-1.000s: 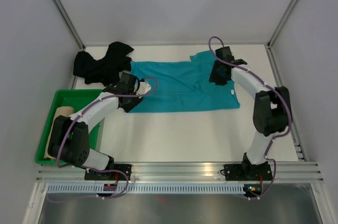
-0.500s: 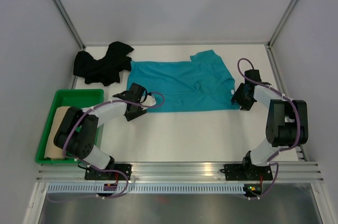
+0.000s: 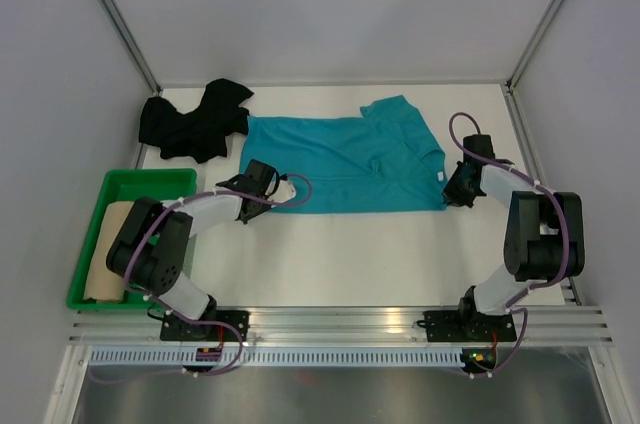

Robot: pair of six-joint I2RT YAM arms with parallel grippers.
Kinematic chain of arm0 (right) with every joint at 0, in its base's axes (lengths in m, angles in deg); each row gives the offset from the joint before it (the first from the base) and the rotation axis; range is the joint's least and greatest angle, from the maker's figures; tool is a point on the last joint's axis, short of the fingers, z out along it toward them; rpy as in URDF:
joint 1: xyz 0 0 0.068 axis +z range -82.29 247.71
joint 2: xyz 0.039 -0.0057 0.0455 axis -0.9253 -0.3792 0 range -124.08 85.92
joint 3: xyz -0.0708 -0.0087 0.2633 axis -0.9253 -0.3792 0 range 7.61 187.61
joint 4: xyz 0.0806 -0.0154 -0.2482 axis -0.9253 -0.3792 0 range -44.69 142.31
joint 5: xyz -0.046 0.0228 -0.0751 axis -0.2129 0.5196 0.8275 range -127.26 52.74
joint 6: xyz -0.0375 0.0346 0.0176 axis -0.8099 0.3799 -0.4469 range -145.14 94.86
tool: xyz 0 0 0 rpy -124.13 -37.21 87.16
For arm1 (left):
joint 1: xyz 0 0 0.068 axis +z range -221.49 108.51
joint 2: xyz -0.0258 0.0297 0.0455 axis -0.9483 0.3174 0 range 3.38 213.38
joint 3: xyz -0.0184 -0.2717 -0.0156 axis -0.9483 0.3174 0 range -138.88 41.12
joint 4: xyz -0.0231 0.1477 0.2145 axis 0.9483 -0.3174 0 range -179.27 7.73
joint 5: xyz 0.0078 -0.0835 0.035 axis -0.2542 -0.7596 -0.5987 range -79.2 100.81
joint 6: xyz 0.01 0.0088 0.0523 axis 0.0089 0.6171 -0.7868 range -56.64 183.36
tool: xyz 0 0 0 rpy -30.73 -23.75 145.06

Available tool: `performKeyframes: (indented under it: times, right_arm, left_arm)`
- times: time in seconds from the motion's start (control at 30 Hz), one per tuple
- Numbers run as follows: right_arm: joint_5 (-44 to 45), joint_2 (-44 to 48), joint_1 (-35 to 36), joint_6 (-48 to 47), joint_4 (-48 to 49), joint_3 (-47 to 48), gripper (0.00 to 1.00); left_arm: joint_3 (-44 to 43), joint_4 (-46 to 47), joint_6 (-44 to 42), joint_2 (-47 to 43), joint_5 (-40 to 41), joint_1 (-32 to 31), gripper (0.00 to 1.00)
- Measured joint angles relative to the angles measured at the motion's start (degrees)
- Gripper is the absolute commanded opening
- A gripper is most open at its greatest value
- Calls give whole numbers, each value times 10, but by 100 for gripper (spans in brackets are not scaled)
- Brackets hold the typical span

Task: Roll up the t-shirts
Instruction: Fold the tshirt

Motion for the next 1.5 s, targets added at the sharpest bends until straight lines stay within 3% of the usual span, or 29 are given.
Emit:
performKeyframes:
  times: [0.27,0.6,0.83,0.87,0.9,0.93,1.0,1.17,1.2,1.27,1.37,1.47,1.5]
  right_arm:
    - [2,92,0,1,-54,-44,0]
    - [7,277,0,34,-167,-103,0]
    - [14,388,0,56,-239,-99,1]
    - [13,395,0,57,-249,-99,4]
    - [13,402,1,57,-258,-99,22]
    - [12,409,1,60,-268,-99,33]
    - [14,422,1,62,-282,-101,50]
    - [18,444,1,61,-311,-93,58]
    - [19,443,1,61,-311,-84,60]
    - [19,434,1,59,-300,-59,59]
    - [8,388,1,49,-239,-4,42]
    - [-3,294,3,34,-174,66,32]
    - [-4,253,5,28,-154,95,32]
  left_arm:
    - [63,-45,0,-94,-30,5,2]
    - [56,-221,1,-244,-106,5,2]
    - [42,-328,1,-263,-145,5,5]
    - [40,-344,1,-265,-150,5,10]
    - [36,-358,1,-269,-154,5,20]
    - [30,-377,0,-272,-157,5,46]
    - [16,-409,-1,-277,-168,5,61]
    - [-35,-469,5,-281,-180,11,66]
    - [-54,-472,10,-280,-181,19,50]
    - [-106,-468,30,-267,-185,48,30]
    - [-210,-411,80,-208,-195,112,22]
    - [-276,-344,134,-132,-202,137,33]
    - [-286,-327,152,-107,-208,138,49]
